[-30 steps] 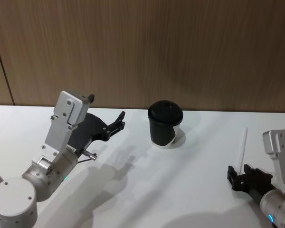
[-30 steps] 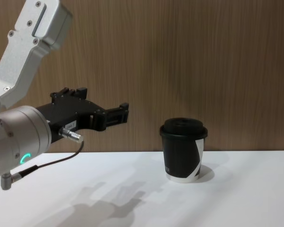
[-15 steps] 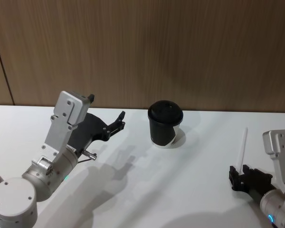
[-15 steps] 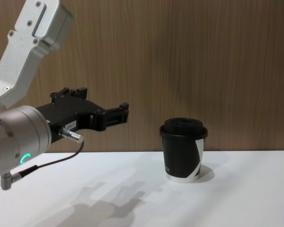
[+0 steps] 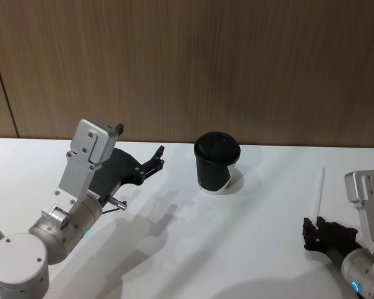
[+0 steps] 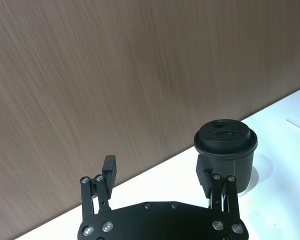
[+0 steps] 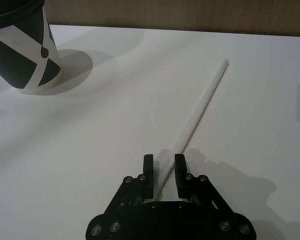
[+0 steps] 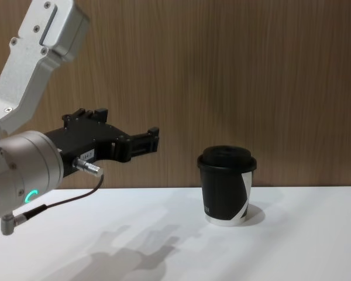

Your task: Pick up the straw with one hand, pass it to the other hand, and insert it into the cup.

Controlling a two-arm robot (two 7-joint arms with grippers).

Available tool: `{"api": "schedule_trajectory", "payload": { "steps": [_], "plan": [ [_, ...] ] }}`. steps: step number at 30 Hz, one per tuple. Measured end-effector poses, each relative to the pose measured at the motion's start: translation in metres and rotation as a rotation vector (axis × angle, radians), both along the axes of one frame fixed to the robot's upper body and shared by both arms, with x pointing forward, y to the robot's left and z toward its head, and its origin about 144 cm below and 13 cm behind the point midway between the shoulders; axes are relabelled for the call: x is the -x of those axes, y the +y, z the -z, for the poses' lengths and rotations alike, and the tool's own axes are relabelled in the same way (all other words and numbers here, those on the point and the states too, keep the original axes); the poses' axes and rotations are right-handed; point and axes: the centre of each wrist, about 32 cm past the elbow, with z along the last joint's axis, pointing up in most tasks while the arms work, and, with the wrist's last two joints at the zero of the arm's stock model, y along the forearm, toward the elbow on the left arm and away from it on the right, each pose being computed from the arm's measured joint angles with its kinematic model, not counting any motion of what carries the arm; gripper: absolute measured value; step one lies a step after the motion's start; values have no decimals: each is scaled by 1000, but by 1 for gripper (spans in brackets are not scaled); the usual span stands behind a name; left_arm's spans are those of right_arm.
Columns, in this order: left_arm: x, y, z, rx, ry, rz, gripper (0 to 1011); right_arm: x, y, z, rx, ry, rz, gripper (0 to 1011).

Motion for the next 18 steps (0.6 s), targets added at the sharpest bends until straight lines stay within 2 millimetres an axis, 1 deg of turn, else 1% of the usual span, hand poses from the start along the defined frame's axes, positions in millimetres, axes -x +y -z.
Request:
{"api": "schedule_trajectory", "payload": {
  "steps": [18],
  "plan": [
    [0,0,0,0,0,0,1003,0,0,0,0,0,0,152]
  ]
}}
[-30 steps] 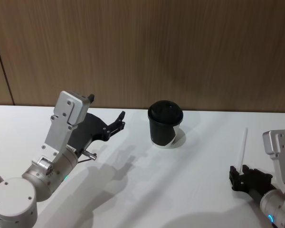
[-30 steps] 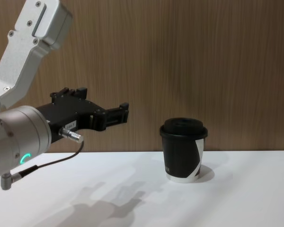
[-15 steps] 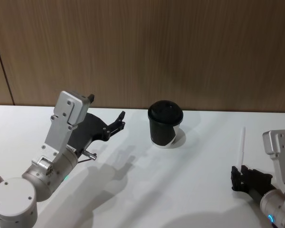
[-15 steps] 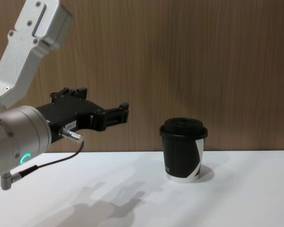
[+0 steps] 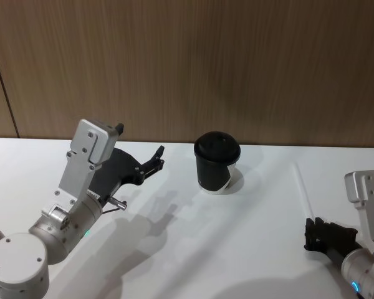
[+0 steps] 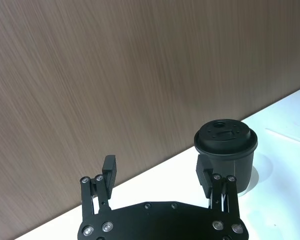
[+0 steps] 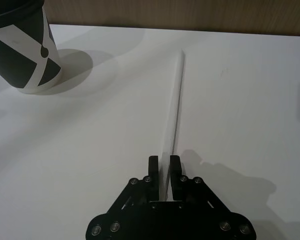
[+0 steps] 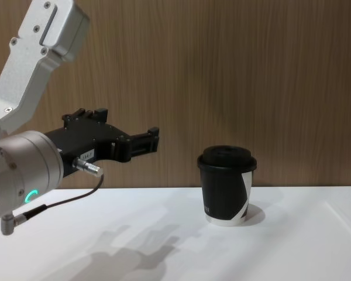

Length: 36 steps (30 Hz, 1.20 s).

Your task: Pick up the straw with one hand, pass it to the other hand, and insert it into the cup.

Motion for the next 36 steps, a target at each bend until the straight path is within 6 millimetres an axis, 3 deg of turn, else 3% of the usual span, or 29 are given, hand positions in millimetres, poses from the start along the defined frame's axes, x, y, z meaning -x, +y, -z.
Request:
{"api": "schedule_trajectory", "payload": {
  "steps": [17,36],
  "plan": [
    [0,0,0,0,0,0,1003,0,-1,0,0,-4,-3,15],
    [0,0,0,0,0,0,1003,-8,-26,-1,70,-164,-56,2]
  ]
}}
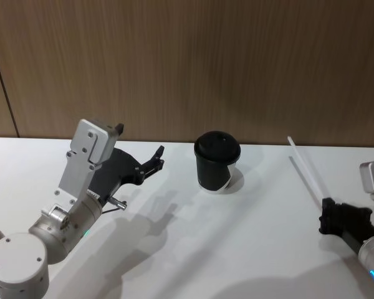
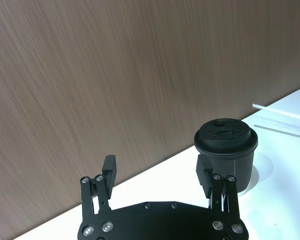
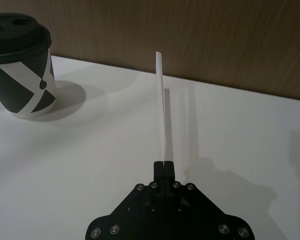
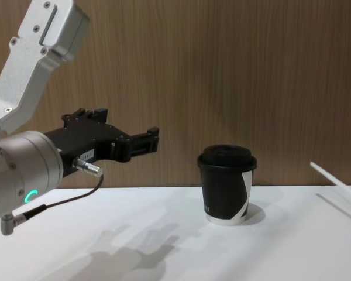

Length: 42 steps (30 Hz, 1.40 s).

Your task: Pick up the straw with one hand, pass it to the other hand, and insert it into the cup.

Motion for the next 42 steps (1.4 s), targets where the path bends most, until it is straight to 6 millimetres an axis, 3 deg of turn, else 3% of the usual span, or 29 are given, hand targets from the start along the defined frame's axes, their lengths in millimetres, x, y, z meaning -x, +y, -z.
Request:
{"api": "schedule_trajectory", "payload": {
  "steps": [27,42],
  "plan": [
    [0,0,0,0,0,0,1003,-10,-65,-35,79,-335,-362,2],
    [0,0,0,0,0,0,1003,-20,-82,-57,54,-466,-576,2]
  ]
}}
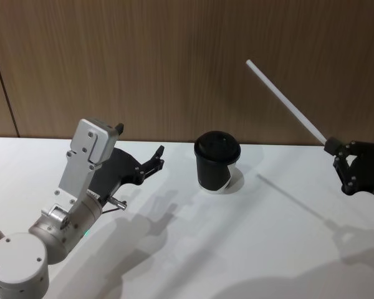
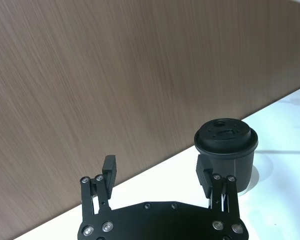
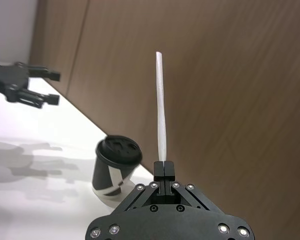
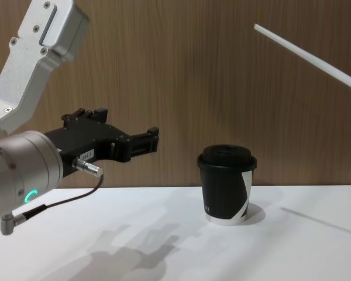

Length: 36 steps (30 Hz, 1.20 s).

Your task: Pick up the straw with one hand, pass it to the other hand, and insert it into the cup.

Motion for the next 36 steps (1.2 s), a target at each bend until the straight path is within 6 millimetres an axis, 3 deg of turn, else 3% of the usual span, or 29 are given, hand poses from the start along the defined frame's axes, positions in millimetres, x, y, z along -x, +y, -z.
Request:
{"api": "schedule_trajectory", "payload": {
  "steps": [17,36],
  "plan": [
    [0,0,0,0,0,0,1003,-9,6,-13,-27,-54,-188,2],
    [0,0,0,0,0,0,1003,-13,16,-16,-45,-62,-254,1]
  ]
}}
